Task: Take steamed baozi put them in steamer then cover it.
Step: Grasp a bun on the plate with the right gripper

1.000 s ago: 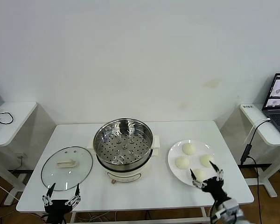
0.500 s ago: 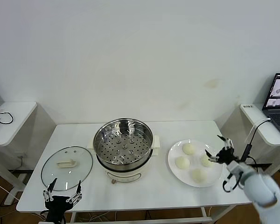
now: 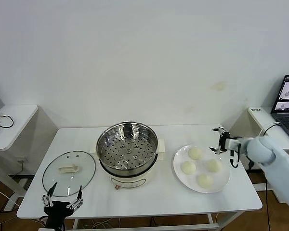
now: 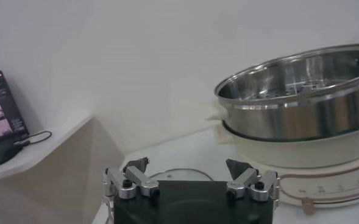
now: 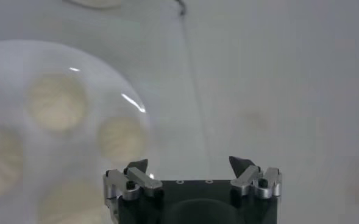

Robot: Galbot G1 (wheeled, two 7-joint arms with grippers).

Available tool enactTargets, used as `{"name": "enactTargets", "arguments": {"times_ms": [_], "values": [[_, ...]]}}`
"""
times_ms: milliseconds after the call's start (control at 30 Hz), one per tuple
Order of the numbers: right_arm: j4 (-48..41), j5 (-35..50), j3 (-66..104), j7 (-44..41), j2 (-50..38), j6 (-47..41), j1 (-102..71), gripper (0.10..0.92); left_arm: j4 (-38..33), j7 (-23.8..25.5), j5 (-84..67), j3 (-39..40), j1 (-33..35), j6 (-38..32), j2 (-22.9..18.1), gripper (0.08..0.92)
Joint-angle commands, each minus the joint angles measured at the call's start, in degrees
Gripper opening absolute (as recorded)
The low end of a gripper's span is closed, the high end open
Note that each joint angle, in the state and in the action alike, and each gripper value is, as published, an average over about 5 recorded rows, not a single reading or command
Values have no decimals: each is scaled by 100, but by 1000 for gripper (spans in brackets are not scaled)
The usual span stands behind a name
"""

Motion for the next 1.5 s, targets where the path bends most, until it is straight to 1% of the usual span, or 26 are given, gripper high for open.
{"name": "enactTargets", "arguments": {"times_ms": [33, 267, 600, 1067, 1200, 1500], "values": [[-994, 89, -2123, -1196, 370, 168, 1782, 823, -6, 23, 41, -25, -9, 18, 3, 823], [-1699, 53, -2103, -1114, 951, 320, 1610, 823, -21, 41, 43, -67, -26, 28, 12, 823], [-2468, -244, -1907, -851, 1615, 387, 1501, 823, -26, 59, 56, -143, 15, 27, -27, 823], [-2864, -358, -1879, -783, 2019, 386, 1397, 819, -43, 69, 57, -232, 25, 22, -30, 823], [-2948, -395, -1851, -712, 2117, 377, 1365, 790, -36, 71, 59, -219, 16, 19, -31, 823], [-3072, -520, -1821, -672, 2278, 343, 1307, 687, -59, 70, 58, -222, 26, 10, -41, 823]]}}
